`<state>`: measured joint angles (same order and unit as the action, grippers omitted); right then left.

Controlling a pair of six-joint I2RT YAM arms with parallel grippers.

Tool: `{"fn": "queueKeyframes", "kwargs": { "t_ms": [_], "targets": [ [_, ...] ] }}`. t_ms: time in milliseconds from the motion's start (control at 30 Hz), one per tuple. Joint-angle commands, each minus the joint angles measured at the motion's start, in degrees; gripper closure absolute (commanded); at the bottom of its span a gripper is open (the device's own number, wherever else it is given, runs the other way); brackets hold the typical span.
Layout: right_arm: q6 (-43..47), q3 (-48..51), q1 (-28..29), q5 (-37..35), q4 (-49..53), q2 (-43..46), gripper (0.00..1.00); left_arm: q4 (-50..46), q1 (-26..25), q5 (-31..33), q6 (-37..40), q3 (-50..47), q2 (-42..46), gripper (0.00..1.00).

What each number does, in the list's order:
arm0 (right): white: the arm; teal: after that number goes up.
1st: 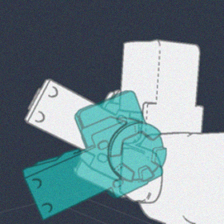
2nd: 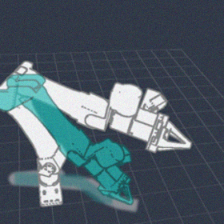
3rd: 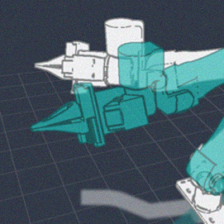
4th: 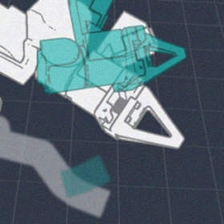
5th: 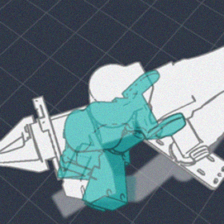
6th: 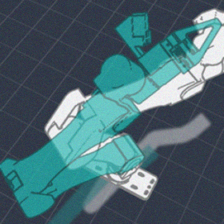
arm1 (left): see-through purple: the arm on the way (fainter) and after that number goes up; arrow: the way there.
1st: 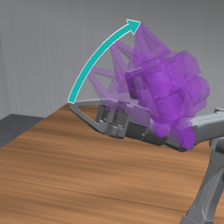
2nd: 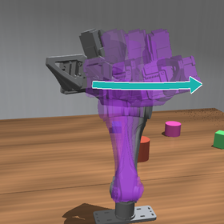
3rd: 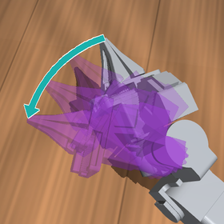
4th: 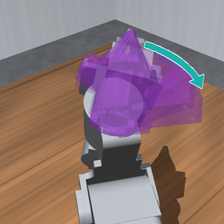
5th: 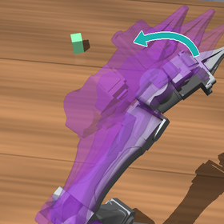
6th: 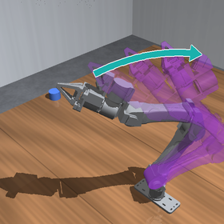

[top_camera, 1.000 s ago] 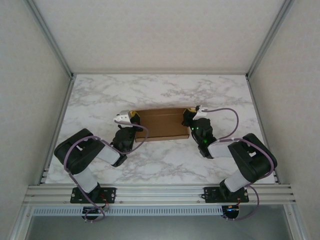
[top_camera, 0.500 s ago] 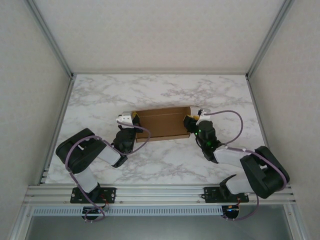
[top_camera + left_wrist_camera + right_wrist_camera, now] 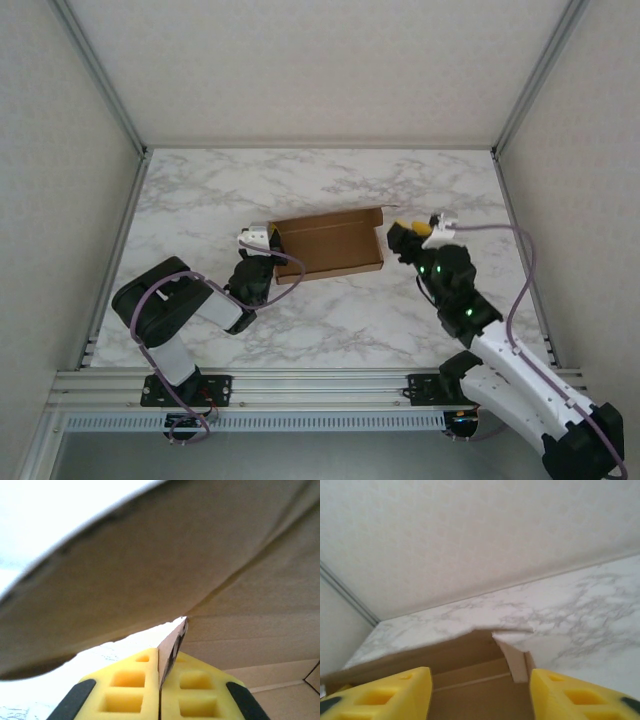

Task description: Fold the paper box

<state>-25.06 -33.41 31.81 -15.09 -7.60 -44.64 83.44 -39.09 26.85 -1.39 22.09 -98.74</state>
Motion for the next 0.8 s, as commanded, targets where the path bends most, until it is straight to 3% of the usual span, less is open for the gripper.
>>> {"fn": "queueKeyframes", "kwargs": {
  "t_ms": [0, 100, 300, 500, 767],
  "targets": [
    [2.4, -13.3, 0.4, -5.7, 17.4, -8.2, 0.55, -5.9, -0.7, -0.9, 1.3, 0.0, -1.9, 0.94],
    [2.1, -25.0, 0.3, -5.7, 25.2, -17.4, 0.57, -5.9, -0.7, -2.1, 1.9, 0.0, -2.2, 0.93],
    [4.7, -43.1, 0.3, -5.7, 38.1, -35.1, 0.48, -6.9, -0.7, -2.7, 2.4, 0.0, -2.6, 0.91],
    [1.9, -38.5, 0.9, -4.7, 36.1, -38.2, 0.47, -8.3, -0.7, -4.7, 1.7, -0.2, -1.1, 0.85],
    [0.9, -33.5, 1.1, -3.5, 34.6, -38.9, 0.46, -17.7, -1.6, -9.9, -3.4, 0.7, 7.1, 0.48]
  ]
}}
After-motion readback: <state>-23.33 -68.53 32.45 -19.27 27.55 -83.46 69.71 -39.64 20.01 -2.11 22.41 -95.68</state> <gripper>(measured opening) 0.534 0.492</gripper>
